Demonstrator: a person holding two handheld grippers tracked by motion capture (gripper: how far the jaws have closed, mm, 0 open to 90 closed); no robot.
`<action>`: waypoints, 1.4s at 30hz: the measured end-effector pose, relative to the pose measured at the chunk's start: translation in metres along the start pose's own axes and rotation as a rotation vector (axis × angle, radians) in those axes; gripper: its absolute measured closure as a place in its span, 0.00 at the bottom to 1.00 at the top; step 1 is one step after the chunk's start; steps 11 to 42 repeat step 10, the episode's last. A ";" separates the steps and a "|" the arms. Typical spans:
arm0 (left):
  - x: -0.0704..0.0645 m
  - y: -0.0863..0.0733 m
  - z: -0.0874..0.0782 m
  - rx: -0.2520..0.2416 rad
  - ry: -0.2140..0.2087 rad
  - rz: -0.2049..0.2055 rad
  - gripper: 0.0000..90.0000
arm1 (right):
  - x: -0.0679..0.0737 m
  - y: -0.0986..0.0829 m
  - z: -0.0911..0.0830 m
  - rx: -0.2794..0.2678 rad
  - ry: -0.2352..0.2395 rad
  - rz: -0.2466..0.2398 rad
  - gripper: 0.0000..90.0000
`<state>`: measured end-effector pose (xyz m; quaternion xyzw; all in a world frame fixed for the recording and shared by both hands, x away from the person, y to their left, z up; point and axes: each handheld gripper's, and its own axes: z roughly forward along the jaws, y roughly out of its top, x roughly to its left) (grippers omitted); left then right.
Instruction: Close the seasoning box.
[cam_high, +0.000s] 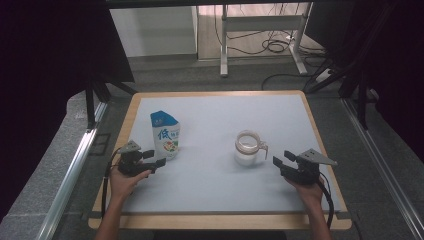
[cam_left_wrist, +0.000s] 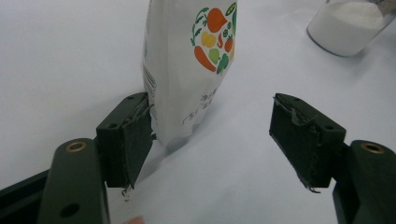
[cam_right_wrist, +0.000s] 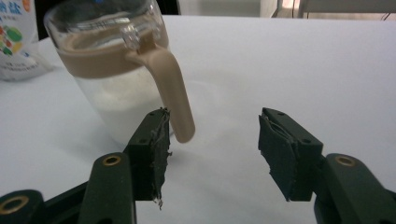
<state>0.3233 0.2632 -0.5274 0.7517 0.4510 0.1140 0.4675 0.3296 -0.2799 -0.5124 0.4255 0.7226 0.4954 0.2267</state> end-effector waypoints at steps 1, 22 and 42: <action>0.000 0.000 0.000 0.002 0.001 0.000 0.33 | -0.001 -0.001 0.001 0.008 -0.004 -0.001 0.48; 0.001 0.000 0.000 -0.002 0.000 0.000 0.33 | -0.001 0.000 -0.001 -0.002 0.001 -0.002 0.47; 0.001 0.000 0.000 -0.002 0.000 0.000 0.33 | -0.001 0.000 -0.001 -0.002 0.001 -0.002 0.47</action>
